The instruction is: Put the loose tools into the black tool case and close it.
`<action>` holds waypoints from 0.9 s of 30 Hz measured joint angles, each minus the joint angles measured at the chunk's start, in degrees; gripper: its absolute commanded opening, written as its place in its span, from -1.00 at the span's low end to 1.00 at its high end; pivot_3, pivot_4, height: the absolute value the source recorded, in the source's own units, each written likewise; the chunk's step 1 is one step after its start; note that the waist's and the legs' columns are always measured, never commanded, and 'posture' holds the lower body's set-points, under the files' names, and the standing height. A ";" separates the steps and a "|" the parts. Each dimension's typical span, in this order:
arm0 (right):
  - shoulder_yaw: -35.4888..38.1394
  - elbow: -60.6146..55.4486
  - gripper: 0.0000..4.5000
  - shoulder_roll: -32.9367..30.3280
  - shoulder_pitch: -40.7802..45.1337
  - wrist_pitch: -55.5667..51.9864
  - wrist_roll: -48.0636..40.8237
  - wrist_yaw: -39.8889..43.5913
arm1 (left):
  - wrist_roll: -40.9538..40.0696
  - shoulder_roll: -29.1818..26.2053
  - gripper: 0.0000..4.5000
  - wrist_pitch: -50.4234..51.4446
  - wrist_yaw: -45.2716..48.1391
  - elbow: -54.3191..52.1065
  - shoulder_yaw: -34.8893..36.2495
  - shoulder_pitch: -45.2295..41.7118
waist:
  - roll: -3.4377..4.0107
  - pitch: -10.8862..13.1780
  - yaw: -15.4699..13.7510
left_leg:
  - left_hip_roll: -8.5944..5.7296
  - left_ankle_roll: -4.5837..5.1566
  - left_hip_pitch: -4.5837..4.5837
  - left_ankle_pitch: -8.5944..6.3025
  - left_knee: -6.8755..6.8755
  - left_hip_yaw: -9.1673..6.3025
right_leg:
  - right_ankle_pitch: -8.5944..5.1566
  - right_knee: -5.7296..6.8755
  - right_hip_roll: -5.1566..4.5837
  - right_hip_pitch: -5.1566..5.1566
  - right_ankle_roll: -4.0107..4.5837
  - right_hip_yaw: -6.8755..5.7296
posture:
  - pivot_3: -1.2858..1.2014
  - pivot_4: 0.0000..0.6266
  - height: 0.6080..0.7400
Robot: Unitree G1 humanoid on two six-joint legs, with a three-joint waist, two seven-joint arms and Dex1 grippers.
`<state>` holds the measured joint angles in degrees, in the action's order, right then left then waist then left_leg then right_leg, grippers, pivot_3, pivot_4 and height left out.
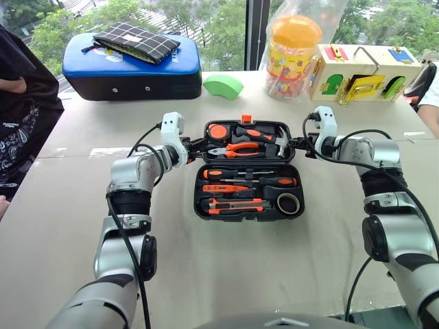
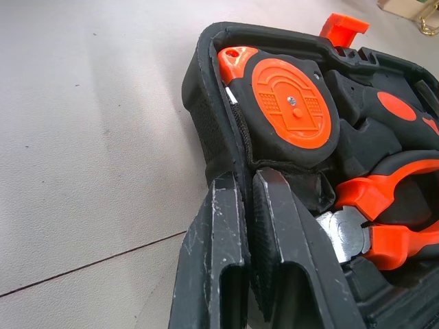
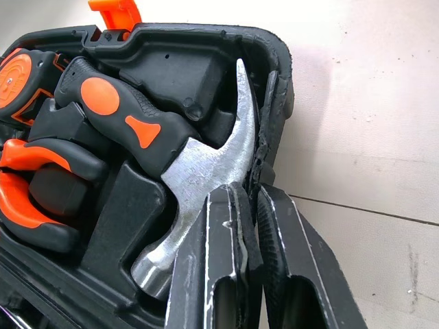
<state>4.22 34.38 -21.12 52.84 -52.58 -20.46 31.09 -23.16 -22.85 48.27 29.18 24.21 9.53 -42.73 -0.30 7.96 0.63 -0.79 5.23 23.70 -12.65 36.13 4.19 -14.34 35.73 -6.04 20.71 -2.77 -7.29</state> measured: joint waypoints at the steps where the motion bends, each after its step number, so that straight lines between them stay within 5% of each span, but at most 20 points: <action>1: 0.00 -0.45 -0.98 0.02 -0.29 0.09 -0.01 0.18 | 0.00 -0.05 -1.00 -0.37 0.46 -0.73 0.00 0.64 | 0.00 0.00 0.03 | 0.00 0.00 0.00 0.00 0.00 0.00 | 0.00 -0.01 0.00 0.00 0.00 0.00 | 0.03 -0.52 1.00; 10: 0.28 -19.09 -0.98 -1.33 -11.10 4.51 -0.28 2.24 | 0.73 -0.64 -1.00 -11.08 5.80 -10.75 -0.86 8.52 | 0.03 0.04 -0.31 | 0.00 -0.02 0.11 -0.01 -0.16 -0.05 | 0.00 -0.31 0.01 0.02 0.00 -0.02 | 0.03 -0.52 1.00; 15: 2.20 -36.46 -0.98 -2.25 -21.80 5.32 -1.21 1.40 | 6.45 -3.42 -1.00 -27.16 10.37 -16.95 -4.96 15.48 | 0.05 0.05 -0.26 | 0.00 -0.02 0.08 -0.01 -0.32 -0.01 | 0.00 -0.42 0.01 0.02 0.01 -0.01 | 0.03 -0.52 1.00; 27: 4.70 -60.00 -0.98 -6.02 -37.22 5.81 -2.01 -1.27 | 13.06 -7.93 -1.00 -48.21 15.92 -19.07 -7.87 20.78 | 0.07 0.06 -1.67 | 0.02 -0.02 0.06 -0.02 -0.31 -0.04 | -0.01 -0.38 -0.10 0.13 0.02 -0.01 | 0.03 -0.52 1.00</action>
<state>8.92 -25.62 -27.14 15.62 -46.77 -22.47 29.81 -10.09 -30.78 0.07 45.10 5.14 1.66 -21.95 -0.23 8.02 -1.04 -0.77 5.22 23.76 -12.68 35.82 4.15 -14.35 35.35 -6.13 20.84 -2.74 -7.31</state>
